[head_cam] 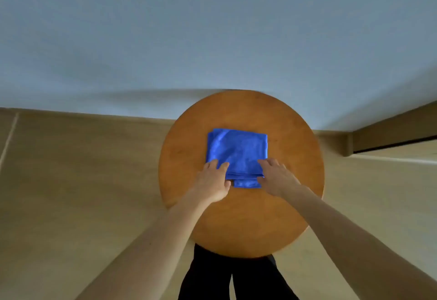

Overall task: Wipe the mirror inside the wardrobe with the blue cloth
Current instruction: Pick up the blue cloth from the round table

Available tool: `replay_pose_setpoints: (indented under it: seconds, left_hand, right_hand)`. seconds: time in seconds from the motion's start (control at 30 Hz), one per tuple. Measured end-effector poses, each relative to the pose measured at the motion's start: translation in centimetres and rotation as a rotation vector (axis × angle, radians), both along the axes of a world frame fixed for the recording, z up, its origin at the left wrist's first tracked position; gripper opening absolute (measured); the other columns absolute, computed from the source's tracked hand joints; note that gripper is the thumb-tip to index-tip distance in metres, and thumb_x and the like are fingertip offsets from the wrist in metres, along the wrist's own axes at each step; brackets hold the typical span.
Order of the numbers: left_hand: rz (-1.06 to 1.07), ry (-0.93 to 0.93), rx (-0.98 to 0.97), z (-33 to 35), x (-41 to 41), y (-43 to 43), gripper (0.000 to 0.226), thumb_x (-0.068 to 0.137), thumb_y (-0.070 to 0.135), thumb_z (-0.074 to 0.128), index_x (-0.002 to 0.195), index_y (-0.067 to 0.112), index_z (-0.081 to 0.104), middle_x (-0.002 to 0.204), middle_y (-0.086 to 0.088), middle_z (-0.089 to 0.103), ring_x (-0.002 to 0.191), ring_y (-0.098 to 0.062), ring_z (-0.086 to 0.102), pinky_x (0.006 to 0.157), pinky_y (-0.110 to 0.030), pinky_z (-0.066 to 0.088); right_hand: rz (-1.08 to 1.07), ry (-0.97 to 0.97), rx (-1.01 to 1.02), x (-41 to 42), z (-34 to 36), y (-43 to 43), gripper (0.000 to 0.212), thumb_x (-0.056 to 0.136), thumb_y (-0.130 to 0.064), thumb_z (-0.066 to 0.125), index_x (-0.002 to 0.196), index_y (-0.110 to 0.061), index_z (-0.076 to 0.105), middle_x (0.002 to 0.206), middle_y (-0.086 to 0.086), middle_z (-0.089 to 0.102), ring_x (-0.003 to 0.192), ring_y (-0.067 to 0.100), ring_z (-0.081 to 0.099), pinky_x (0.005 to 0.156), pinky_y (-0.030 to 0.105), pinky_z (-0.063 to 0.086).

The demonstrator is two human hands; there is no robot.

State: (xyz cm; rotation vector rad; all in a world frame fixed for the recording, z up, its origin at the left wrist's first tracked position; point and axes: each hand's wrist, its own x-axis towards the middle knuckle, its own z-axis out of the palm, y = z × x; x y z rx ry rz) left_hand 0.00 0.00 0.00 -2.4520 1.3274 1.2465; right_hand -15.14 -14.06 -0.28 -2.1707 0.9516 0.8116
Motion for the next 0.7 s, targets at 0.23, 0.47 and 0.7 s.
replay_pose_setpoints:
  seconds: [0.23, 0.47, 0.7]
  left_hand:
    - [0.062, 0.02, 0.017, -5.9, 0.2, -0.1, 0.067, 0.104, 0.034, 0.048, 0.162, 0.023, 0.015, 0.167, -0.012, 0.011, 0.154, -0.029, 0.014, 0.12, -0.039, 0.027]
    - [0.112, -0.121, -0.085, -9.6, 1.2, -0.5, 0.065, 0.102, 0.036, 0.052, 0.159, 0.019, 0.025, 0.166, -0.015, 0.008, 0.153, -0.036, 0.012, 0.119, -0.046, 0.031]
    - [0.158, -0.124, -0.059, -10.4, 2.3, -1.3, 0.055, 0.102, 0.037, 0.052, 0.152, 0.022, 0.032, 0.132, -0.019, 0.043, 0.116, -0.031, 0.051, 0.094, -0.038, 0.047]
  right_hand:
    - [-0.068, 0.086, -0.03, 0.0, -4.5, 1.6, 0.056, 0.1, -0.024, 0.045, 0.153, -0.019, 0.025, 0.155, 0.01, 0.024, 0.134, 0.036, 0.036, 0.104, 0.046, 0.044]
    - [-0.254, 0.002, -0.135, 0.8, -7.4, 2.6, 0.049, 0.098, -0.018, 0.049, 0.145, -0.019, 0.034, 0.146, 0.009, 0.024, 0.119, 0.035, 0.044, 0.082, 0.037, 0.048]
    - [-0.434, -0.052, -0.121, 2.3, -8.7, 2.4, 0.038, 0.098, -0.019, 0.05, 0.132, -0.007, 0.037, 0.133, 0.017, 0.041, 0.117, 0.037, 0.048, 0.089, 0.04, 0.047]
